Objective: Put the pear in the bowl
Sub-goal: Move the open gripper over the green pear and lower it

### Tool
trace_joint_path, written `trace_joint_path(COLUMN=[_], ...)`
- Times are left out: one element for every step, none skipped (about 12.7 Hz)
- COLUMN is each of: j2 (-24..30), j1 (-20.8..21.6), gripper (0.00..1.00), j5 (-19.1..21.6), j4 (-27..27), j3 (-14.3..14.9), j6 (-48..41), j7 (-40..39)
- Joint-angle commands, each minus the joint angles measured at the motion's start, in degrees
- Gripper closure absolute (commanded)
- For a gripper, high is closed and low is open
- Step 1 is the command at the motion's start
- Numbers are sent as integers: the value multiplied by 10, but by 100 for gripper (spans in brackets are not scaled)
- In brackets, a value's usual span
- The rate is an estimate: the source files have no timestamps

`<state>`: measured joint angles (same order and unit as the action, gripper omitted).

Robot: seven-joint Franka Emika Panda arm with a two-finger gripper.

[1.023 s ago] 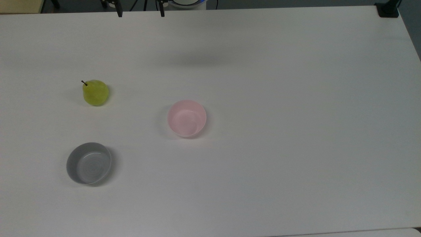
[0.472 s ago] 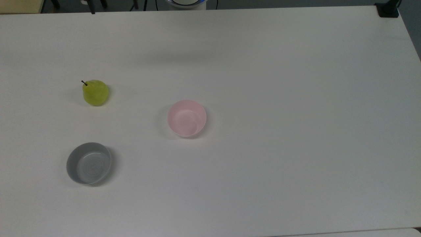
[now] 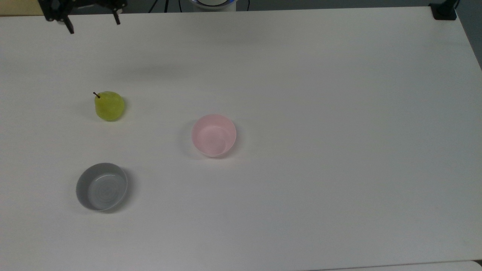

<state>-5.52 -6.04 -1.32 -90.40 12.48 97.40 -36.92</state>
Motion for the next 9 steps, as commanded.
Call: trace_joint_path(j2=[8, 8, 7, 6, 6, 3, -12, -27, -43], j1=[-8, -7, -8, -8, -7, -7, -7, -6, -5], gripper=[0, 0, 0, 0, 0, 0, 0, 0, 0], j5=[22, 30, 33, 34, 35, 34, 34, 34, 34], j4=[-61, -78, -101, -132, -160, -174, -181, -181, -181], j3=[21, 29, 30, 30, 30, 30, 30, 30, 30], j6=[66, 85, 116, 157, 199, 227, 235, 250, 269], j7=[0, 4, 9, 11, 27, 43, 44, 44, 48])
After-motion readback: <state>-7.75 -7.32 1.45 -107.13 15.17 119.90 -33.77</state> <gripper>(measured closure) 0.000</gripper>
